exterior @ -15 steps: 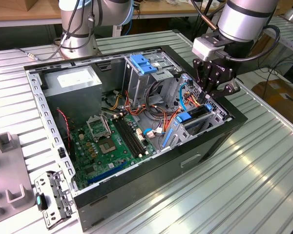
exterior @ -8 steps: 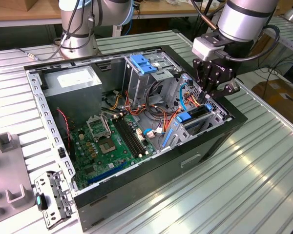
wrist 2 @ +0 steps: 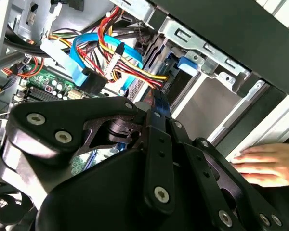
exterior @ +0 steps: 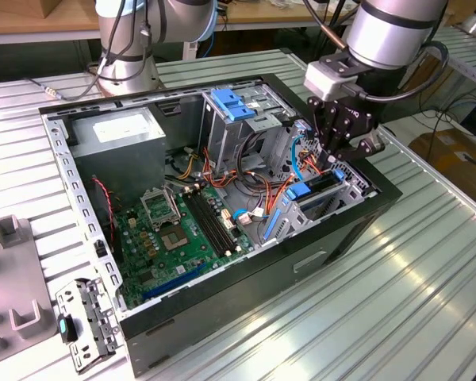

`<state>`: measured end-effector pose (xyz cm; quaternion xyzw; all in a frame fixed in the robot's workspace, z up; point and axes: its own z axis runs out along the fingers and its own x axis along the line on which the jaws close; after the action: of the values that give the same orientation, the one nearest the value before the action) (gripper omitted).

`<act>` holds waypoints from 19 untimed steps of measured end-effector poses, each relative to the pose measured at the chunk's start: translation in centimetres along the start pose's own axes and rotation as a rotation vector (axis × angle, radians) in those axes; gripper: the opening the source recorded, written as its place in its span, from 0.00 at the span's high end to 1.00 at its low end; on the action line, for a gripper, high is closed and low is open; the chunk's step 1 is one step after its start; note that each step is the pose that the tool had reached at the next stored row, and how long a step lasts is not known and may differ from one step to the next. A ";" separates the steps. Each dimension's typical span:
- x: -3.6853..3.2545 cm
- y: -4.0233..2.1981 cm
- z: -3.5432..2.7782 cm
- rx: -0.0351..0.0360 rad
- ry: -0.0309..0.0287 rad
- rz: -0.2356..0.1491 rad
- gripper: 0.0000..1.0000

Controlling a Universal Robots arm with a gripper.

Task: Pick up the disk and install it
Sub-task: 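Insert the second disk wire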

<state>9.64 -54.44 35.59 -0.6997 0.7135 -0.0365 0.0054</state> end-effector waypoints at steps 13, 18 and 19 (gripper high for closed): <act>0.06 -0.08 -3.35 0.0000 0.0000 0.000 0.89; -0.77 -0.11 -3.86 -0.0041 0.0000 0.000 0.89; -0.91 -0.11 -3.88 -0.0053 0.0001 0.000 0.89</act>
<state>9.54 -53.36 39.43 -0.6998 0.7135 -0.0346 0.0035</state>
